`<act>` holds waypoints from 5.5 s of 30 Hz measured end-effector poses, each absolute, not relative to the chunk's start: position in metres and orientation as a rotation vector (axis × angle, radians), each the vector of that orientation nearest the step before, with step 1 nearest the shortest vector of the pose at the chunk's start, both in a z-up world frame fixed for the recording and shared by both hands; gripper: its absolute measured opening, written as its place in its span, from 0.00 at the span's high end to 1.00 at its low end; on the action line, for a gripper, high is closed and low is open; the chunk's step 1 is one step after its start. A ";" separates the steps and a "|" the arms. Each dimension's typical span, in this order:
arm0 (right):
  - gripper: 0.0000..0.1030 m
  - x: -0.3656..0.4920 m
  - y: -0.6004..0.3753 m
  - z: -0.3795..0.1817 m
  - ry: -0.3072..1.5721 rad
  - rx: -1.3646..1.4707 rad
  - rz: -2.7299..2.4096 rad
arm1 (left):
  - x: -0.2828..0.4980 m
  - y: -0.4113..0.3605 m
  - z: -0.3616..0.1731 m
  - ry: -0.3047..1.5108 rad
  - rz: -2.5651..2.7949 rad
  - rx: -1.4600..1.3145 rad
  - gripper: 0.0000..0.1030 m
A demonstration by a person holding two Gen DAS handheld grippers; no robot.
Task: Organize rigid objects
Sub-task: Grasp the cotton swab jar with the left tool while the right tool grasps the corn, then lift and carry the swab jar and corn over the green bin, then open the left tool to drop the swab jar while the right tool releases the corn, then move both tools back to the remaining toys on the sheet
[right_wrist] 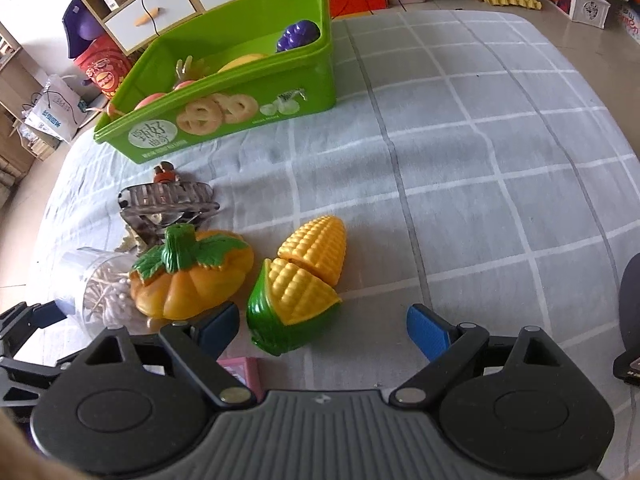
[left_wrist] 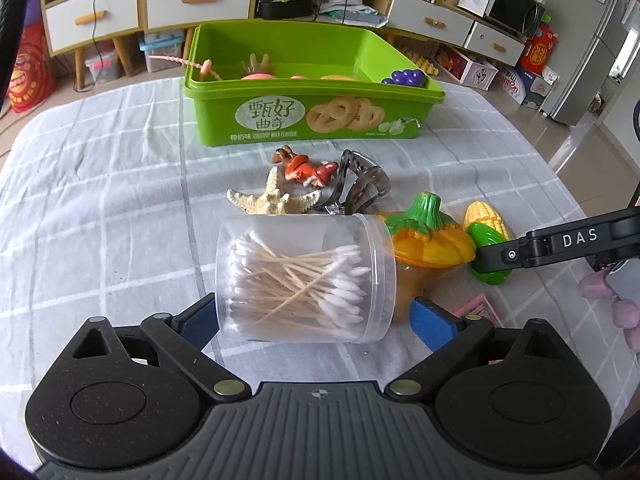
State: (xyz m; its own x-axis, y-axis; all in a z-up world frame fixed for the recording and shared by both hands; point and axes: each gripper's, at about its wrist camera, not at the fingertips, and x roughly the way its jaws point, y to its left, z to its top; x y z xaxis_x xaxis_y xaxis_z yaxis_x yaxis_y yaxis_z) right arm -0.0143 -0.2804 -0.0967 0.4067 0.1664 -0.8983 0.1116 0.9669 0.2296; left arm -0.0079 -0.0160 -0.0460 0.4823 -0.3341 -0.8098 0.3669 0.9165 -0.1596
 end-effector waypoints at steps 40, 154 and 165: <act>0.76 -0.012 -0.278 -0.077 1.063 0.236 0.025 | -0.008 -0.006 -0.026 0.916 -0.413 -0.065 0.19; 0.47 0.103 -0.263 -0.035 0.775 0.459 0.024 | 0.105 -0.027 -0.006 0.640 -0.357 -0.160 0.02; 0.46 0.065 -0.255 -0.015 0.782 0.362 0.026 | 0.074 -0.032 0.016 0.662 -0.365 -0.093 0.02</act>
